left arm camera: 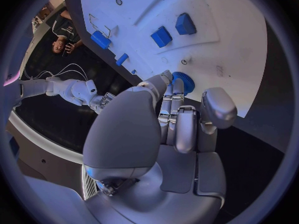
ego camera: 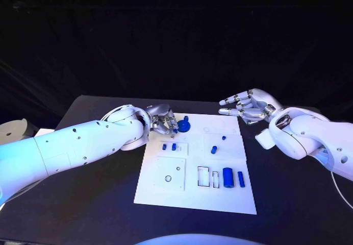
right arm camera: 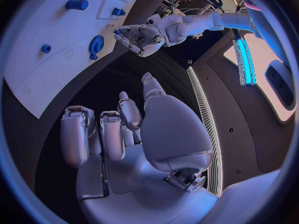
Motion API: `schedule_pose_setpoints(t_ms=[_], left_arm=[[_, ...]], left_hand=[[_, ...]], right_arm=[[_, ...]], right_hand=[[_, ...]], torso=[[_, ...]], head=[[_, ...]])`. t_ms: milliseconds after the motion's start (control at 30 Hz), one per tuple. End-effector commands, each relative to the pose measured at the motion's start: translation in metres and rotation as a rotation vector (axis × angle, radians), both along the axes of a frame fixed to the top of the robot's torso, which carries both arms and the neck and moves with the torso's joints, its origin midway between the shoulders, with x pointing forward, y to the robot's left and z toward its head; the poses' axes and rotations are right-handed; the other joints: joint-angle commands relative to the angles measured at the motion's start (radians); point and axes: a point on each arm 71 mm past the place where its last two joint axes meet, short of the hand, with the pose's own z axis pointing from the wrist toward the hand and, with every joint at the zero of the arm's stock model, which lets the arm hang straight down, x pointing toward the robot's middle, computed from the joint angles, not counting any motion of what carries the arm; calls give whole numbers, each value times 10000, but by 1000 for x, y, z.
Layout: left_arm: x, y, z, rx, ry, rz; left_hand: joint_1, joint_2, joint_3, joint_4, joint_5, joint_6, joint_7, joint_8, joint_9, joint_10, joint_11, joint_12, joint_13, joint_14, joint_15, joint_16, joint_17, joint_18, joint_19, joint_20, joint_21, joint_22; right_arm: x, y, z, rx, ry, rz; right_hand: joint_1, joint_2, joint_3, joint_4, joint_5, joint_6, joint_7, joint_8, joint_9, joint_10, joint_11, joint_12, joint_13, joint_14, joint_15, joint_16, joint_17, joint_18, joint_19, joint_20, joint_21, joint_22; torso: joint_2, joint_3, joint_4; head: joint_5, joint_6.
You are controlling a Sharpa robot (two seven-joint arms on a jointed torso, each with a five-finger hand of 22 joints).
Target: Assemble the parts on the task board
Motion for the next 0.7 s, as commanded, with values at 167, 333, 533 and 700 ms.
schedule_pose_setpoints(t_ms=[167, 333, 533, 700], left_arm=[[1, 10, -4, 169, 505, 268], [2, 14, -5, 265, 598, 345], [3, 14, -6, 286, 626, 346], [3, 13, -7, 329, 688, 334]], left_hand=[[-139, -46, 74, -16, -19, 65, 14, 27, -16, 85, 21, -66, -19, 489, -51, 54, 0, -85, 268, -40, 35, 29], [-170, -59, 83, -20, -22, 68, 13, 19, -21, 91, 21, -82, -21, 487, -50, 53, -8, -86, 267, -38, 38, 33], [-176, -61, 85, -21, -23, 69, 12, 17, -23, 92, 22, -85, -21, 486, -49, 52, -10, -86, 267, -38, 37, 33], [-176, -61, 85, -21, -23, 69, 12, 17, -23, 92, 22, -85, -21, 486, -49, 52, -10, -86, 267, -38, 37, 33]], right_arm=[[-1, 1, -1, -22, 33, 161], [-1, 1, 0, -24, 32, 158], [-1, 1, 0, -25, 29, 172], [-1, 1, 0, -25, 28, 177]], right_hand=[[3, 133, -89, -4, 58, 63, -28, 44, 14, -10, -5, 28, 11, 794, -66, -23, 1621, 70, -62, -1, -52, 7], [3, 133, -89, -4, 58, 63, -28, 44, 14, -10, -5, 28, 11, 794, -66, -23, 1621, 70, -62, -1, -52, 7], [3, 133, -89, -4, 58, 63, -28, 44, 14, -10, -5, 28, 11, 794, -66, -23, 1621, 70, -62, -1, -52, 7], [3, 133, -89, -4, 58, 63, -28, 44, 14, -10, -5, 28, 11, 794, -66, -23, 1621, 70, -62, -1, -52, 7]], torso=[[7, 11, -13], [6, 6, -6], [7, 12, -26], [16, 12, -24]], head=[[28, -14], [32, -22], [64, -21], [60, -23]])
